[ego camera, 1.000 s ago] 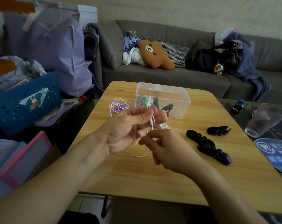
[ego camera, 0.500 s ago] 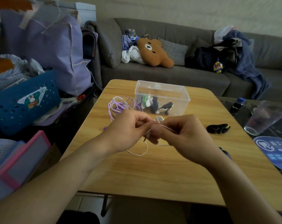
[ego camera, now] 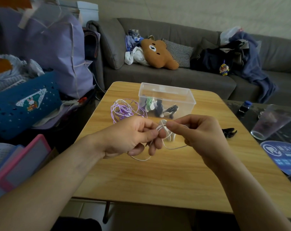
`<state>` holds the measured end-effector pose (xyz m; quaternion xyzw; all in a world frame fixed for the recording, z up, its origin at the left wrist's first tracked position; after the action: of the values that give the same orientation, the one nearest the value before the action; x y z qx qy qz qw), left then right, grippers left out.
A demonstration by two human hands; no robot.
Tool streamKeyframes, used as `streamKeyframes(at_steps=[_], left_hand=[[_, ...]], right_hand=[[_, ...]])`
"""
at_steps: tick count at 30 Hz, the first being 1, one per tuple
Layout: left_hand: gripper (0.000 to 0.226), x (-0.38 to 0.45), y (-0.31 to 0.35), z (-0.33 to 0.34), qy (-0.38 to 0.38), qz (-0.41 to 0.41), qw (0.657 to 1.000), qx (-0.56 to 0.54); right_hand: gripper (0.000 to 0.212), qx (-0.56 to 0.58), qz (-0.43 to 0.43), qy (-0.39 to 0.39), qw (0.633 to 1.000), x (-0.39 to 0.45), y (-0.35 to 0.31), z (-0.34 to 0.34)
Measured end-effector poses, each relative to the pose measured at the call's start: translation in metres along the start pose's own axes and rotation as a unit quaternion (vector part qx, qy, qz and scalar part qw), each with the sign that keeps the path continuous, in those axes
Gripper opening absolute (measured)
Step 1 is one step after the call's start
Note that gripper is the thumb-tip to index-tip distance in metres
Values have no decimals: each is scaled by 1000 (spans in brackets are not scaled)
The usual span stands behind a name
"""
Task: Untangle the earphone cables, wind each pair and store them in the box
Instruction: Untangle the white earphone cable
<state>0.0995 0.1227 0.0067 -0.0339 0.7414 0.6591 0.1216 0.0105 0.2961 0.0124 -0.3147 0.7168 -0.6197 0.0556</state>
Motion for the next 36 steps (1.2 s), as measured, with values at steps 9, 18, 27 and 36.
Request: streamKeyframes(at_steps=[9,18,27,36], left_hand=[[17,-1,-5,-1,48,-48,998,21],[14,-9,2,-18,-63,-87,994,-27],[21,-8,2,-22,-91,-23,970,-226],[57,-10,14,-29,9,43,885,-464]], right_hand=[[15,-6,-12,13,1000,0,2,7],[24,-81,11,-23,996,-3,6,11],[36,-142,-4,-84,986,-7,3,20],[19,-224,-153,-128,954,-20,7,47]])
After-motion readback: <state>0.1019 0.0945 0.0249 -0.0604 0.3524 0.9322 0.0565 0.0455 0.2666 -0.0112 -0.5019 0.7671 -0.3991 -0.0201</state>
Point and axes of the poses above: each hand's wrist, its own x-axis towards the middle knuckle, its own z-axis out of the palm, y = z × x, the point moved 1 cm from there along x, towards the middle knuckle, and after that the axes turned 10 degrees about -z, right-handed, at the moved point
